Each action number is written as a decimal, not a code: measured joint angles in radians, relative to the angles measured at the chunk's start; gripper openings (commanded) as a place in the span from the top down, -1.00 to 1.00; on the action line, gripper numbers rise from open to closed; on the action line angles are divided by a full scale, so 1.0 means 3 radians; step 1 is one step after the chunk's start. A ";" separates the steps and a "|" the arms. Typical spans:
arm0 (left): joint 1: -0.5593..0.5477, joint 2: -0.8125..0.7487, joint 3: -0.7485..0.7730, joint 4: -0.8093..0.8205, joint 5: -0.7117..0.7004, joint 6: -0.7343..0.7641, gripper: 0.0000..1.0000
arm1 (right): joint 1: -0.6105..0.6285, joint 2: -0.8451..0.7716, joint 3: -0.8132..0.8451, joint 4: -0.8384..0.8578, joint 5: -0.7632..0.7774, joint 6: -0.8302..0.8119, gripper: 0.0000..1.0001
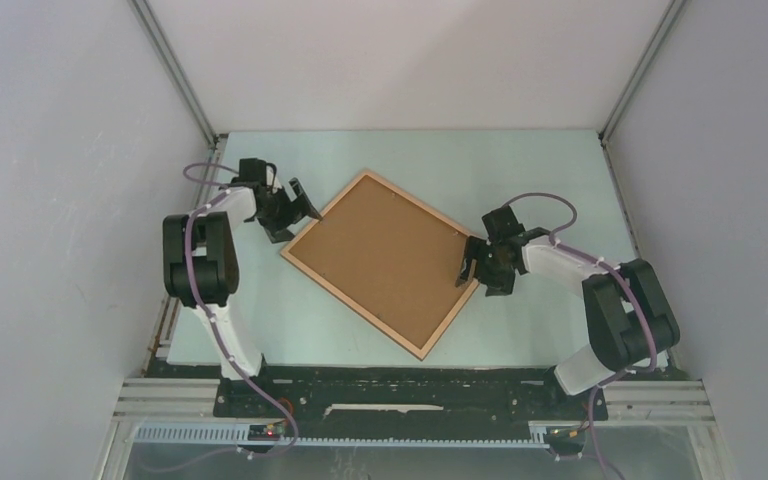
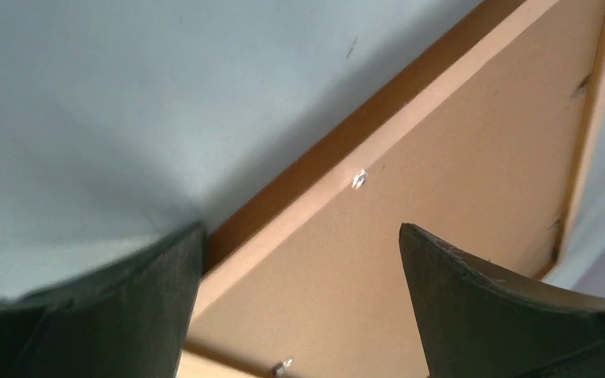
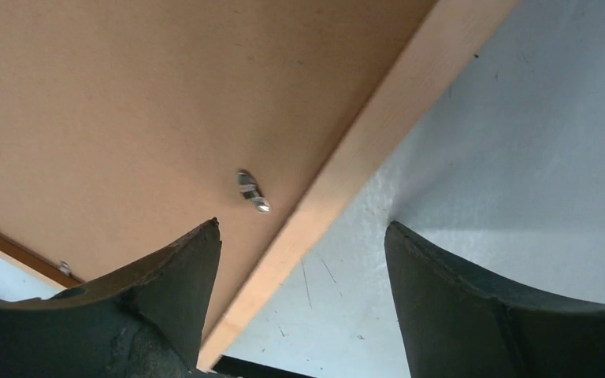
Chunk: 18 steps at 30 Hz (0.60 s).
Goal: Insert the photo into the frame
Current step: Adjust the photo frame at the center of the board.
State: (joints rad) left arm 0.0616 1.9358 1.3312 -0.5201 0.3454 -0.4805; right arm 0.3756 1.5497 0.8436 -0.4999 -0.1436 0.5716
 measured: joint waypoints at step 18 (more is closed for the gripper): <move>0.0064 -0.0799 -0.1288 0.0680 0.0441 -0.0413 -1.00 | -0.0010 0.0212 0.0249 -0.0228 0.0420 0.0011 -0.26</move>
State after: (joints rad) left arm 0.0807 1.6962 0.9447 -0.3161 0.4778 -0.6044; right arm 0.3725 1.6135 0.9184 -0.5682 -0.0177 0.5751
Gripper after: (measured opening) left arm 0.996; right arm 0.620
